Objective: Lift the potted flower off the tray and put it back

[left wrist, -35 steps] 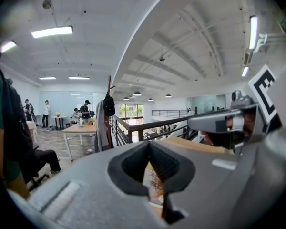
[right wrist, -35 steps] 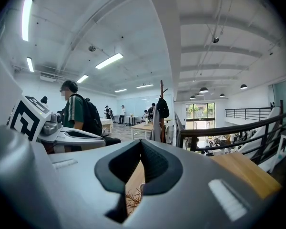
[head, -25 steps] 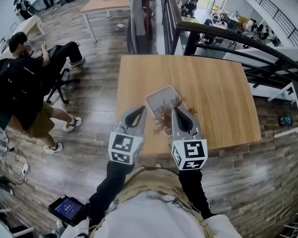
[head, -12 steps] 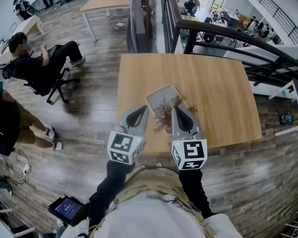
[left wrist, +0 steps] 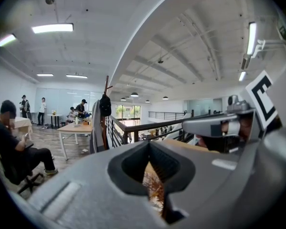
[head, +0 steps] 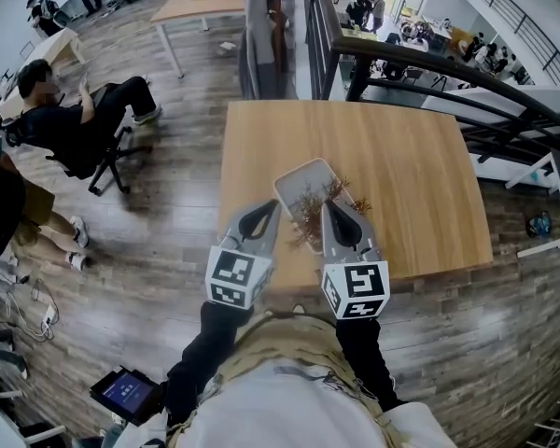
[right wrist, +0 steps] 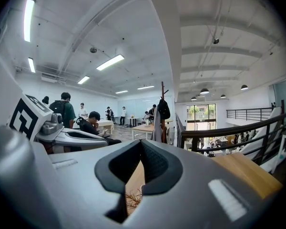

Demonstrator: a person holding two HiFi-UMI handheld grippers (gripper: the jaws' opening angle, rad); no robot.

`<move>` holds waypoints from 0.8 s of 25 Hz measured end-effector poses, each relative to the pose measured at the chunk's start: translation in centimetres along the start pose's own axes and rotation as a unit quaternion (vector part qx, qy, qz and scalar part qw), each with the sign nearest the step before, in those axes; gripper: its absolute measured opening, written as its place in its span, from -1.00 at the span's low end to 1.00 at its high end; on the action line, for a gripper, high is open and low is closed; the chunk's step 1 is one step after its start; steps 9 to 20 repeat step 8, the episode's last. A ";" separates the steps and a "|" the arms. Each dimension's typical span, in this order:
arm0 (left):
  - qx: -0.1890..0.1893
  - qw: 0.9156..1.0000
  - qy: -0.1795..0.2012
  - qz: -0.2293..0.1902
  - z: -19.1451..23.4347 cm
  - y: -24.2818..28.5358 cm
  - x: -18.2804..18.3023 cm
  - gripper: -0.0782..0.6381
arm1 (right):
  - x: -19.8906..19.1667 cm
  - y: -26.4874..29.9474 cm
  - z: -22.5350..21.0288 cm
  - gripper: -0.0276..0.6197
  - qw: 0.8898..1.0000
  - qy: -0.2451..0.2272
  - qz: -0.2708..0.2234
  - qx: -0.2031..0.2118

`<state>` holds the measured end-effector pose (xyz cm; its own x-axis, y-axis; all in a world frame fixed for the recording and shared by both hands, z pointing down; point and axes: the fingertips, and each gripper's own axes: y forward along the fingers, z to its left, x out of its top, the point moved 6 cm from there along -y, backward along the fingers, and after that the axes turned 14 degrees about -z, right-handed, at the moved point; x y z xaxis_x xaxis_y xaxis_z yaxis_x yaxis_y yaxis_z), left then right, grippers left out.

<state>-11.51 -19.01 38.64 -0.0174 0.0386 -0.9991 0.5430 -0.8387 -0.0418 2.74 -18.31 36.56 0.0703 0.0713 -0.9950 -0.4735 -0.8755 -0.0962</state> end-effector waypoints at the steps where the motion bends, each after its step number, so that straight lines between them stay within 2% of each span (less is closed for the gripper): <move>1: 0.000 1.000 0.002 0.003 0.0 -0.1 -0.1 -0.78 | 0.0 0.0 0.1 -0.91 1.000 0.000 0.000 0.001; 5: 0.002 1.000 0.017 0.017 0.2 0.1 -0.4 -0.78 | 0.0 0.4 0.0 -0.91 1.000 0.001 0.004 0.005; 20: 0.003 1.000 0.018 0.019 0.3 0.4 -0.3 -0.78 | 0.0 0.6 -0.2 -0.91 1.000 0.001 0.005 0.007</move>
